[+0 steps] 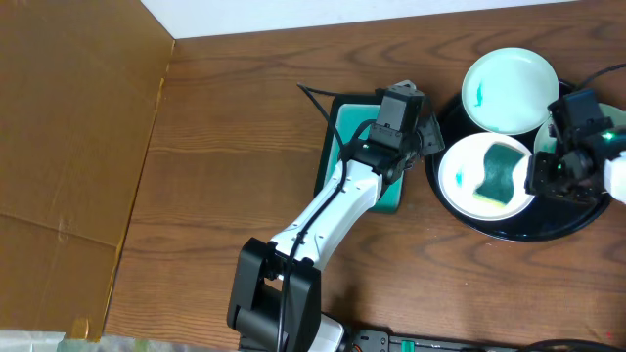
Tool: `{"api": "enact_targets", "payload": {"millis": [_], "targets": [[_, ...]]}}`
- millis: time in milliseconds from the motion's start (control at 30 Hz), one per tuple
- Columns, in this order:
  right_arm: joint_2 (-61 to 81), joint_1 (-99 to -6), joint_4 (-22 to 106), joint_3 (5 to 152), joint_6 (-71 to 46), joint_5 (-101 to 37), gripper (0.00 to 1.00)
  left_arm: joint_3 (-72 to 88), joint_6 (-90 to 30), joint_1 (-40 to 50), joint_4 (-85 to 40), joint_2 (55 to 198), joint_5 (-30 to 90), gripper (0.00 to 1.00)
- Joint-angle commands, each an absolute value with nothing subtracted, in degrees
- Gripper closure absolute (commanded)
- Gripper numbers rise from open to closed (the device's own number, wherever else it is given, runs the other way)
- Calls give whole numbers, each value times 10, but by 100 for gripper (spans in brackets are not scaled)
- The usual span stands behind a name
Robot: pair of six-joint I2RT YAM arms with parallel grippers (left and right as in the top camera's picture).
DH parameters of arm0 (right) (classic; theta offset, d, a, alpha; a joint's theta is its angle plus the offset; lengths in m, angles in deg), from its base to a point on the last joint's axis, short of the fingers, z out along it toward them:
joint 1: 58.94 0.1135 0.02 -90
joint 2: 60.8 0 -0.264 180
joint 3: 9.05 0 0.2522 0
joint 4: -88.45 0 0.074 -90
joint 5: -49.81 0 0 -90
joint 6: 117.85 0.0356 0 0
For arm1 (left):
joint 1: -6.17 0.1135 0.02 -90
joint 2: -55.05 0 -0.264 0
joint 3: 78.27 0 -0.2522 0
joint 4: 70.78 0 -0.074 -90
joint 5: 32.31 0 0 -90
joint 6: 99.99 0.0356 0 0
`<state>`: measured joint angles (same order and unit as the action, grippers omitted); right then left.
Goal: Clean dirty plates on tray and stack at the side
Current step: 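Grasp the front plate's rim with the right gripper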
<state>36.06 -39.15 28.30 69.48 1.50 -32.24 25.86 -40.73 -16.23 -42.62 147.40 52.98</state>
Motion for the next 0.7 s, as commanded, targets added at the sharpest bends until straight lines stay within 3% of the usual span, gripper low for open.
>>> {"api": "enact_targets", "payload": {"millis": [0, 133, 333, 667], "targets": [[402, -387, 301, 693, 23, -339, 46, 259, -387, -161, -425, 1475, 526, 44], [431, -388, 335, 693, 22, -339, 57, 259, -387, -161, -421, 1475, 526, 43], [443, -397, 381, 693, -9, -346, 55, 259, -385, -162, -420, 1475, 518, 45], [448, -412, 396, 685, -22, -354, 62, 259, -385, -172, -416, 1475, 474, 50]]}}
